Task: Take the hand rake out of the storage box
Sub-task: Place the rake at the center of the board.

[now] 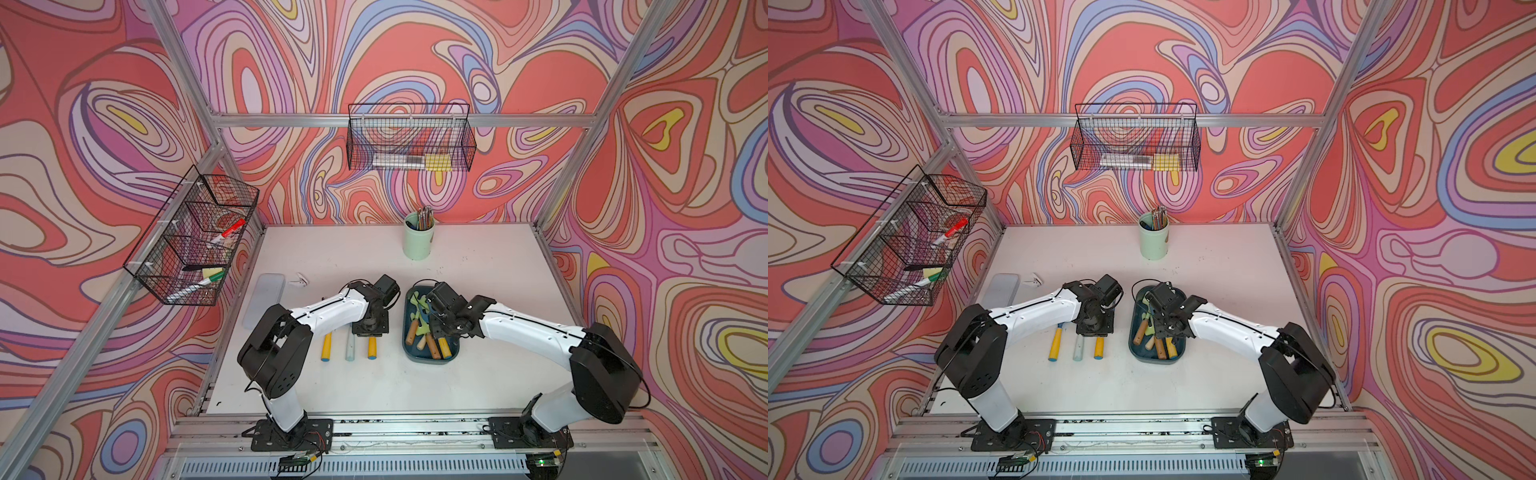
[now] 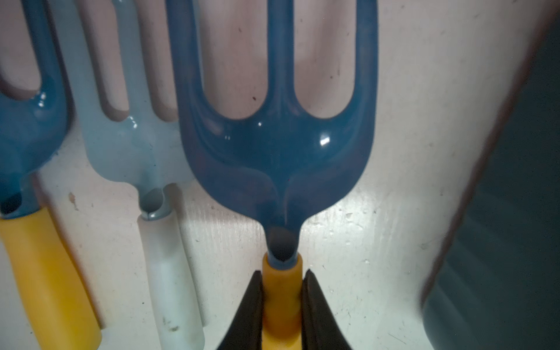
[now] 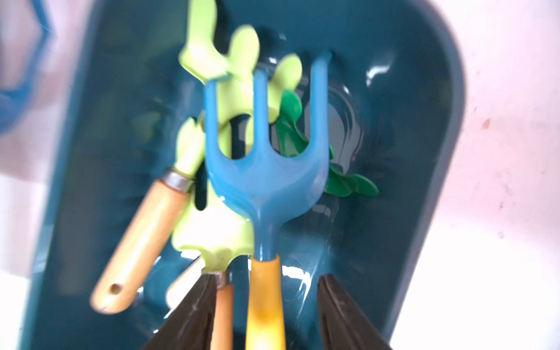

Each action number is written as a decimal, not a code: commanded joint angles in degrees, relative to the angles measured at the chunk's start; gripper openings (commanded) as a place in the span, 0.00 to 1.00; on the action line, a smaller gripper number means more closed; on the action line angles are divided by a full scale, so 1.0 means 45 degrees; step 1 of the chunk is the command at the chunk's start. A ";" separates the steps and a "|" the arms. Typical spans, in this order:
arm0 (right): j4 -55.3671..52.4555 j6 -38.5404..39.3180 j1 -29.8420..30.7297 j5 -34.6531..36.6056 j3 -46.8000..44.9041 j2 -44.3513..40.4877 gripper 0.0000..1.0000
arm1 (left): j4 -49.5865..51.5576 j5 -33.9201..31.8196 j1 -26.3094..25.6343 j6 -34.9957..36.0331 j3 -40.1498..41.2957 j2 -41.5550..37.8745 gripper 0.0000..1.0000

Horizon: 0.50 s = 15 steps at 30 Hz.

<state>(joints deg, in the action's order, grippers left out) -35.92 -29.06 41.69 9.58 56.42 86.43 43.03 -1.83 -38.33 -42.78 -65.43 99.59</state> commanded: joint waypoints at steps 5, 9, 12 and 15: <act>0.0395 0.0386 -0.0027 -0.0025 0.0662 -0.0974 0.61 | -0.0649 -0.0025 -0.0058 -0.0336 0.0162 0.0316 0.10; 0.0317 0.0442 -0.0027 0.0053 0.0849 -0.0899 0.62 | -0.0770 0.0049 -0.0077 -0.0336 0.0282 0.0435 0.10; 0.0381 0.0414 -0.0027 0.0021 0.0879 -0.0826 0.63 | -0.0822 0.0168 -0.0096 -0.0355 0.0353 0.0538 0.10; 0.0457 0.0422 -0.0027 0.0012 0.0937 -0.0770 0.63 | -0.0816 0.0152 -0.0135 -0.0375 0.0413 0.0661 0.10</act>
<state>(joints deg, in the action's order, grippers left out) -34.37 -27.66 41.69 9.32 59.20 82.52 39.68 -1.39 -38.48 -43.59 -64.40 101.47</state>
